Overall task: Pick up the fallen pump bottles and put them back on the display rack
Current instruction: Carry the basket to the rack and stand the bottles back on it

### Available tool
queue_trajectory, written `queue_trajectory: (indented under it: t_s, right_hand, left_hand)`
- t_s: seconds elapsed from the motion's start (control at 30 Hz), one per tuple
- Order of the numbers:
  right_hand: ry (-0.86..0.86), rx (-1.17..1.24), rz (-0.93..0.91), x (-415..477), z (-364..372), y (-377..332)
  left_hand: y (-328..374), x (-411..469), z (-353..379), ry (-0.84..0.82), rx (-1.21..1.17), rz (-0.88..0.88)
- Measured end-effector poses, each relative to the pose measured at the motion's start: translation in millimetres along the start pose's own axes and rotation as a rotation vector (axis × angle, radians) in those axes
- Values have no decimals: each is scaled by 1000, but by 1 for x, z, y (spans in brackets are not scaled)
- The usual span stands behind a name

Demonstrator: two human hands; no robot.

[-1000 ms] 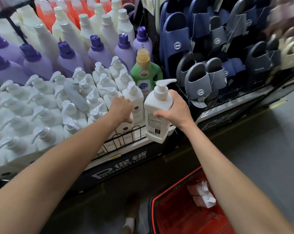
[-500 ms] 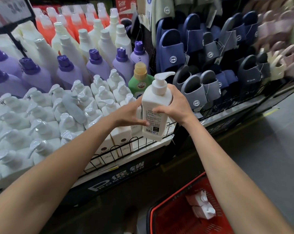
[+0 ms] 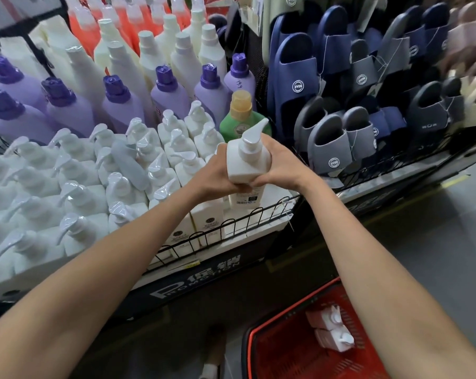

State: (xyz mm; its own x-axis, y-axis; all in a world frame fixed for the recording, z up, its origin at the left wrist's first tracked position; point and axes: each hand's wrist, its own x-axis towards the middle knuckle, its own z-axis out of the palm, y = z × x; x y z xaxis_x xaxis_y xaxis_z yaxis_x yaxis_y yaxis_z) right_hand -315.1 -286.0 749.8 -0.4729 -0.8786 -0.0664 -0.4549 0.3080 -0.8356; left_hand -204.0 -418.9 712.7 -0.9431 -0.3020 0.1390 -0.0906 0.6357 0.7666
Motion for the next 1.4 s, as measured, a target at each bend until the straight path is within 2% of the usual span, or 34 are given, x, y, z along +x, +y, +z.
queue_trajectory:
  t_s: [0.13, 0.3, 0.6, 0.73, 0.9, 1.1, 1.4]
  right_hand:
    - [-64, 76, 21, -2, 14, 8]
    - [-100, 138, 57, 3, 31, 16]
    - [-175, 79, 94, 7, 39, 42]
    - [-211, 99, 143, 13, 40, 49]
    - [-220, 128, 188, 22, 42, 65]
    - [-156, 67, 199, 15, 49, 80]
    - [-77, -67, 212, 3, 61, 77]
  left_hand:
    - [-20, -12, -2, -68, 60, -75]
    - [-34, -15, -9, -98, 109, 21]
    - [-42, -6, 11, -93, 652, -18]
    - [-39, -3, 14, -88, 789, -38]
    - [-35, 2, 17, -64, 864, -66]
    - [-34, 2, 22, -142, 963, -75]
    - [-25, -7, 18, -166, 946, -125]
